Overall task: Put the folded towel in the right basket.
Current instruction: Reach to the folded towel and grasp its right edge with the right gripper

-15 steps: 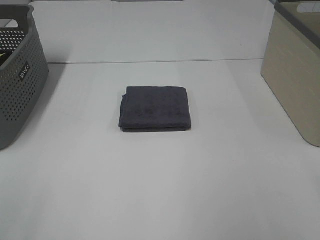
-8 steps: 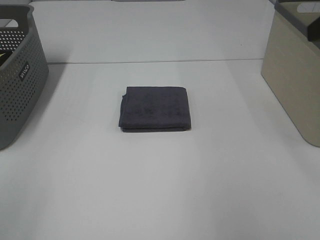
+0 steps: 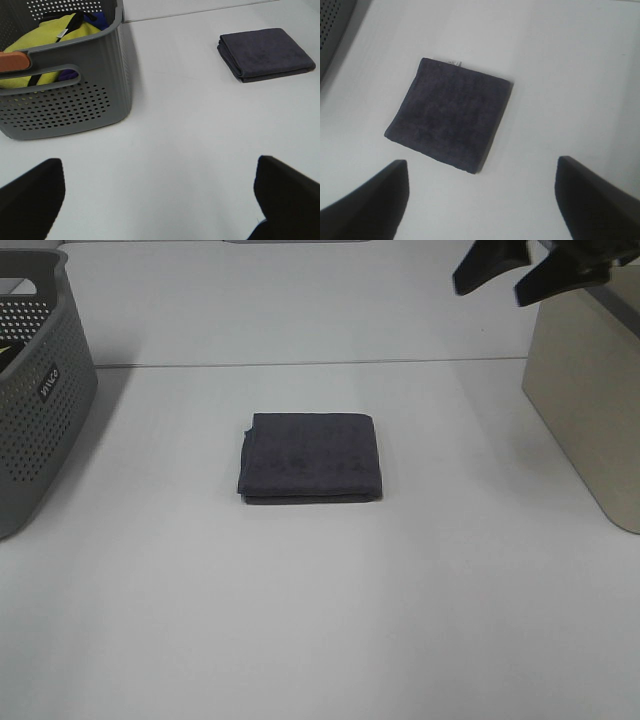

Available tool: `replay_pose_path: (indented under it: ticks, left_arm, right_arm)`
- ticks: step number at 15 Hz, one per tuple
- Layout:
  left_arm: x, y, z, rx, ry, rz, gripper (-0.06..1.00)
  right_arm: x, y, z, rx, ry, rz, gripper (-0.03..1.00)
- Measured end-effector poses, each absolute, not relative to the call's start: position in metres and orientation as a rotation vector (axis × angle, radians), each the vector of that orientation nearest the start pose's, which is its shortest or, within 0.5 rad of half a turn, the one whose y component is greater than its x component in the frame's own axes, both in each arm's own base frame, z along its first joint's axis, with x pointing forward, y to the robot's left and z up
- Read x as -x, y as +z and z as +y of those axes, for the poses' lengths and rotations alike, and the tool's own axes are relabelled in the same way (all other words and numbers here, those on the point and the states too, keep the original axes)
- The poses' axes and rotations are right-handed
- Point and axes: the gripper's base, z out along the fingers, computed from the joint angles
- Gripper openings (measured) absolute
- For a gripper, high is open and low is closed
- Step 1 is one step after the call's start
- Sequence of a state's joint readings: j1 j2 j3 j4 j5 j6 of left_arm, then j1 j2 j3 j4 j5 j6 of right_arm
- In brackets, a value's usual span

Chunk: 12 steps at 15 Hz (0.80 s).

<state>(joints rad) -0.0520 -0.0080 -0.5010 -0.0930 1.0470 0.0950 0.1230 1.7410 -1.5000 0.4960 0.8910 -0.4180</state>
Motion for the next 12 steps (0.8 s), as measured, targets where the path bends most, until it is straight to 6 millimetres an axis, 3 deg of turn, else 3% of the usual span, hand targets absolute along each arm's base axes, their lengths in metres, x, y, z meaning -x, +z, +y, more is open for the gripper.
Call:
replay_pose_path:
  ticks: [2,4,10,11,12]
  left_arm:
    - [0.006,0.279,-0.007,-0.152,-0.084,2.013,0.98]
    - [0.006,0.279,-0.007,-0.152,-0.084,2.013,0.98]
    - [0.006,0.279,-0.007,-0.152,-0.084,2.013,0.98]
    - [0.006,0.279,-0.007,-0.152,-0.084,2.013,0.98]
    - [0.006,0.279,-0.007,-0.152,-0.084,2.013,0.98]
  right_arm:
    - [-0.401,0.278,0.107,0.449,0.559,2.574,0.76]
    - [-0.424,0.243,0.12,0.42,0.659,2.693,0.76]
    - [-0.466,0.147,0.136,0.359,0.859,2.88,0.76]
    - [-0.467,0.14,0.137,0.354,0.864,2.891,0.76]
    - [-0.469,0.111,0.137,0.357,0.879,2.935,0.76]
